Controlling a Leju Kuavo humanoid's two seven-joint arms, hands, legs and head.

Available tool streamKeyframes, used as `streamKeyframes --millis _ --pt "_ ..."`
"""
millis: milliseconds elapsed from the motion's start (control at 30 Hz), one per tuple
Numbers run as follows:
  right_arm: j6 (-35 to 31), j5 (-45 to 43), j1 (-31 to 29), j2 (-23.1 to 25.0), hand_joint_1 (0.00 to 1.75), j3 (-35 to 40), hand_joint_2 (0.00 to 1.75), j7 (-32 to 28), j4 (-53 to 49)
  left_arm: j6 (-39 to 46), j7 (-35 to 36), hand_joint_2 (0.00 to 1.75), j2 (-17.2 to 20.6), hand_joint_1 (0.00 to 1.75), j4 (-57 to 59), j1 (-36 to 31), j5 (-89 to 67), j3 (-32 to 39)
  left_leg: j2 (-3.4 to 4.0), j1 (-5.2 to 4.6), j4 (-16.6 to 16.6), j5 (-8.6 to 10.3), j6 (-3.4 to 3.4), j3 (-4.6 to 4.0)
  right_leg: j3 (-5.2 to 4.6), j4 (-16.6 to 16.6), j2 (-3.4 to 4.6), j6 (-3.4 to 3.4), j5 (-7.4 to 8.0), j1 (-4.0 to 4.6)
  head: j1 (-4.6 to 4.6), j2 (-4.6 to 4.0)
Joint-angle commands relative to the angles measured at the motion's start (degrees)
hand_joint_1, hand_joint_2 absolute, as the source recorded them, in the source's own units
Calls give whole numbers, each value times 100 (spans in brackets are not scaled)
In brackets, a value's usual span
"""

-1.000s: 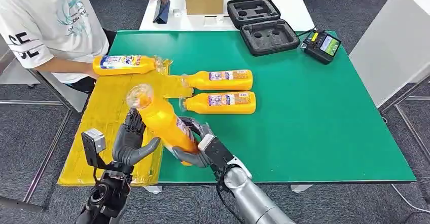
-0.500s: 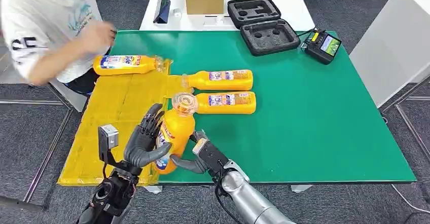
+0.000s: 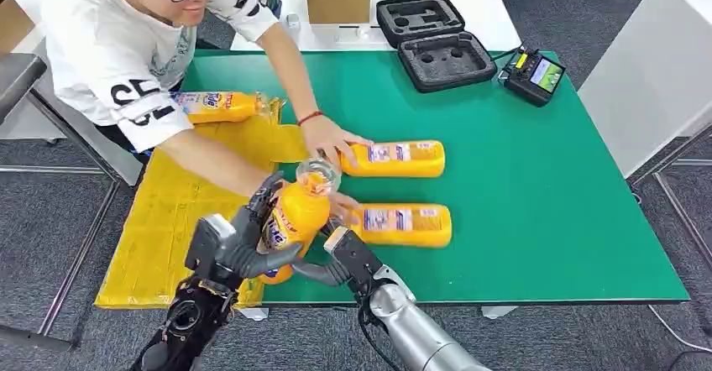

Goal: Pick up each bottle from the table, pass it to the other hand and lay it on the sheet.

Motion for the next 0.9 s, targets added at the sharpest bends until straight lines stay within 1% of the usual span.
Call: streamKeyframes --millis 33,133,167,200,267,300,333,400,433,533,567,600,633,667,700,733,767,800,833,867,900 --pt "17 -96 -113 -142 175 -217 175 50 -251 -264 131 175 346 0 109 -70 -800 -411 -8 0 -3 -5 -4 15 16 0 -4 -3 -8 -1 2 0" --pt "3 -71 -110 -139 175 -197 175 87 -267 -531 243 175 271 0 213 -74 -705 -401 -4 3 0 -15 -6 31 32 0 3 -4 -14 2 0 0" --pt "-4 -71 -112 -121 175 -194 175 96 -264 -532 246 175 259 0 223 -74 -715 -412 -2 2 -2 -9 -4 21 21 -2 3 -3 -9 1 2 0" --pt "-14 -60 -111 -113 175 -183 175 108 -259 -545 265 175 235 0 258 -89 -718 -414 -4 2 -1 -15 -5 31 32 -1 3 -4 -14 1 0 0" --pt "-22 -55 -105 -105 175 -176 175 112 -257 -552 274 175 214 0 264 -106 -720 -421 -4 -1 -3 -4 -2 13 14 -2 -1 -2 -6 -1 2 0" --pt "-22 -55 -105 -105 175 -176 175 112 -257 -552 274 175 214 0 264 -106 -720 -421 -2 1 -3 -12 -4 27 27 -2 4 -3 -11 0 0 0" --pt "-22 -55 -105 -105 175 -176 175 112 -257 -552 274 175 214 0 264 -106 -720 -421 -1 -2 -3 -8 -3 20 19 -1 4 -2 -9 -3 0 0" --pt "-56 -7 -105 -106 175 -142 175 122 -255 -754 388 175 176 0 323 -119 -495 -371 -3 1 -2 -14 -5 30 31 -2 5 -3 -13 0 0 0" --pt "-55 -9 -93 -79 175 -139 175 120 -265 -790 381 175 155 0 331 -135 -460 -368 -5 -1 -3 -7 -3 17 18 -1 0 -2 -8 -2 2 0" --pt "-90 123 -67 -46 175 3 175 186 -282 -1007 433 175 4 0 399 -195 -41 -274 -2 1 -2 -11 -4 24 25 -1 3 -3 -10 0 0 0" --pt "-151 278 -64 -30 175 120 175 203 -282 -1014 477 175 -95 0 465 -256 223 -216 -3 3 -2 -18 -6 41 42 -1 6 -5 -18 1 0 0" --pt "-164 315 -60 -12 175 166 175 209 -286 -976 523 175 -171 0 504 -279 411 -168 -3 -1 -1 -7 -3 16 17 1 2 -2 -8 -2 0 0" --pt "-167 329 -55 16 175 180 175 214 -290 -874 550 175 -238 0 536 -291 538 -129 -7 2 1 -15 -5 31 33 1 1 -4 -15 1 0 0" --pt "-167 340 -51 41 175 203 175 218 -314 -667 558 175 -296 0 561 -310 677 -112 -7 0 0 -8 -3 16 18 1 -2 -2 -9 -1 0 0" --pt "-171 355 -48 51 175 212 175 226 -335 -484 524 175 -312 3 564 -324 732 -140 -8 1 1 -12 -4 26 28 2 -1 -3 -14 1 0 0" --pt "-156 356 -47 57 175 224 175 224 -350 -398 550 175 -339 40 578 -327 817 -138 -10 0 0 -7 -3 14 17 1 -5 -2 -9 0 0 0" --pt "-144 352 -52 66 175 233 175 236 -356 -304 584 175 -366 61 597 -330 913 -137 -7 -1 -1 -3 -2 8 10 0 -4 -1 -5 -1 0 0" --pt "-137 361 -96 70 175 260 175 252 -312 -69 630 175 -428 169 664 -329 1162 -123 -7 1 1 -10 -3 20 22 1 -2 -2 -11 0 2 0" --pt "-136 350 -106 78 175 254 175 254 -291 152 525 175 -451 175 685 -333 1144 -104 -3 -1 0 -5 -2 11 12 0 0 -1 -6 -1 0 0" --pt "-136 350 -106 78 175 254 175 254 -291 152 525 175 -451 175 685 -333 1144 -104 -6 2 1 -11 -3 22 25 -1 0 -1 -11 1 0 0" --pt "-132 330 -122 86 175 247 175 248 -246 279 484 175 -470 175 760 -357 1236 -146 -8 0 0 -6 -2 13 16 0 -3 -1 -8 -1 0 0"
